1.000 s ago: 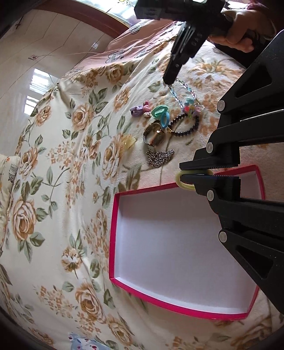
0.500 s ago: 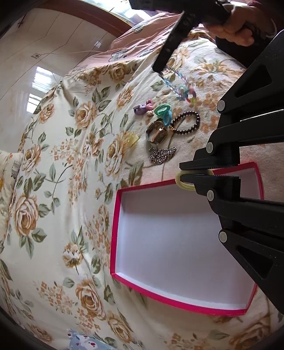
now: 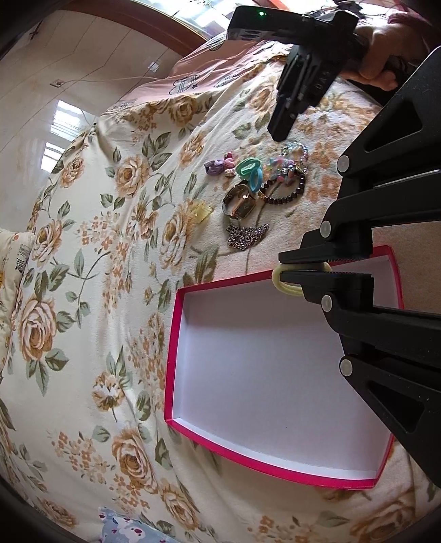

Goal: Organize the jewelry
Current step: 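Lift the hair tie and bracelet and carry both toward the red box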

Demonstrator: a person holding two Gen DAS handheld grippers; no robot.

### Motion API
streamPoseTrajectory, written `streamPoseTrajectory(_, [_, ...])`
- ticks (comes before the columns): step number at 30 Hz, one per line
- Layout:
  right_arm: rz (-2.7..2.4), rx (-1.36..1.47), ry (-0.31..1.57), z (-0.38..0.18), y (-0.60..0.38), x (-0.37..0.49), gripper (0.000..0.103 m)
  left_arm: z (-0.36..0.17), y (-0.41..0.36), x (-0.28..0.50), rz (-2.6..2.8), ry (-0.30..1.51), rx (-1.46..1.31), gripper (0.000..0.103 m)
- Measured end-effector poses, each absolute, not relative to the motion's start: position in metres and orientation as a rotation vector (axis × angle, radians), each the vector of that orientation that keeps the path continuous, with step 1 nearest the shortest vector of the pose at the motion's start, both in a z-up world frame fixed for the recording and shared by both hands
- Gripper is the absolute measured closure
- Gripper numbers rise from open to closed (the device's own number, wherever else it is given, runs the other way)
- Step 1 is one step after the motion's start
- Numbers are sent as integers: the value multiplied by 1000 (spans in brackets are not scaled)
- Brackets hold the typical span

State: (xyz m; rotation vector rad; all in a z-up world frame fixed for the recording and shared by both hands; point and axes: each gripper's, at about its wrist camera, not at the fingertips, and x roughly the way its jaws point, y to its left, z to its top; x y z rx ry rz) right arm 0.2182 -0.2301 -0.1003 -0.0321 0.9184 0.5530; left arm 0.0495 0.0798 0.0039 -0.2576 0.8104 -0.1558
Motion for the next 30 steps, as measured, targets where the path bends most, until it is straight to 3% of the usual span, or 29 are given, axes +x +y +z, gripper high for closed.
streamPoseTrajectory(3, [571, -57, 929, -109, -219, 218, 65, 2, 79, 52, -155, 815, -254, 100])
streamPoseTrajectory(13, [484, -74, 971, -137, -221, 247, 66, -6, 85, 67, -139, 842, -270, 100])
streamPoseTrajectory(14, [488, -76, 981, -141, -220, 249, 70, -7, 84, 69, -140, 844, -270, 100])
streamPoseTrajectory(16, [493, -81, 1000, -146, -219, 249, 91, -8, 83, 70, -139, 845, -268, 100])
streamPoseTrajectory(20, [497, -54, 964, -136, -224, 242, 97, -9, 84, 70, -136, 842, -272, 100])
streamPoseTrajectory(21, [502, -38, 953, -131, -227, 241, 103, -8, 85, 70, -134, 840, -272, 100])
streamPoseTrajectory(30, [538, 10, 899, -95, -225, 241, 100, -1, 100, 56, -108, 802, -292, 100])
